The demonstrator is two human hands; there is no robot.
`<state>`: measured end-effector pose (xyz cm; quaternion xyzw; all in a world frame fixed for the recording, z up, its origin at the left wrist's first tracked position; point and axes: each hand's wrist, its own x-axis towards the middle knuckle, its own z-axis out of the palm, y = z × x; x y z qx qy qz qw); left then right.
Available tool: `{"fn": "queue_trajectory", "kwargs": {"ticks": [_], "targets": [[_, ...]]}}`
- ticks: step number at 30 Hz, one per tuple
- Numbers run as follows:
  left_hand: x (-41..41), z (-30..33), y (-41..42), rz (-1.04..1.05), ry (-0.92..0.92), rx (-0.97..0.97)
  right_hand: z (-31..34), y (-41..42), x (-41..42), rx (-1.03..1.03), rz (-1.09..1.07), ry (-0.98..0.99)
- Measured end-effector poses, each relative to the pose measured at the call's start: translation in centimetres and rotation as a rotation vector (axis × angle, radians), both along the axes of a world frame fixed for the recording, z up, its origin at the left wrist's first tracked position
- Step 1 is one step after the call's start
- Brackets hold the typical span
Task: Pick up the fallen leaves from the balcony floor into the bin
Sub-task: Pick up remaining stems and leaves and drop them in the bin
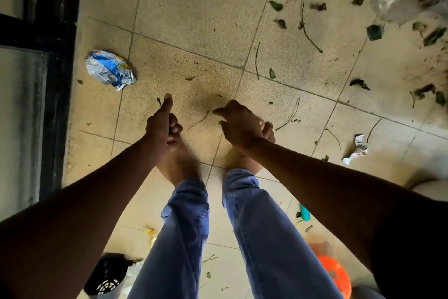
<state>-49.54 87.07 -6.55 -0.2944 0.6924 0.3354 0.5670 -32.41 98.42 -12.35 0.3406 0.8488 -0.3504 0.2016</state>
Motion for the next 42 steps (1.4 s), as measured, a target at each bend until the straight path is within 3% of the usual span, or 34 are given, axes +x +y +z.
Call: {"fn": "queue_trajectory", "kwargs": {"ticks": [7,11,20,30,38,42], "targets": [[-0.6,0.0,0.1,0.117,-0.138,0.123,-2.5,-0.3,-2.6,0.116,0.504,0.071],[-0.5,0.5,-0.4,0.199,-0.221,0.180,-2.4,0.5,-3.2,0.158,0.670,0.029],[-0.4,0.8,-0.1,0.250,-0.224,0.194,-3.2,0.7,-3.3,0.250,0.780,0.035],[0.8,0.6,0.3,0.201,-0.204,0.161,-2.8,1.1,0.2,0.189,0.367,-0.036],[2.9,-0.1,0.3,0.153,-0.201,0.123,-3.0,0.0,-0.5,0.265,0.758,-0.001],[3.2,0.2,-0.1,0.155,-0.206,0.131,-3.6,-0.2,-1.0,0.321,0.749,-0.025]]}}
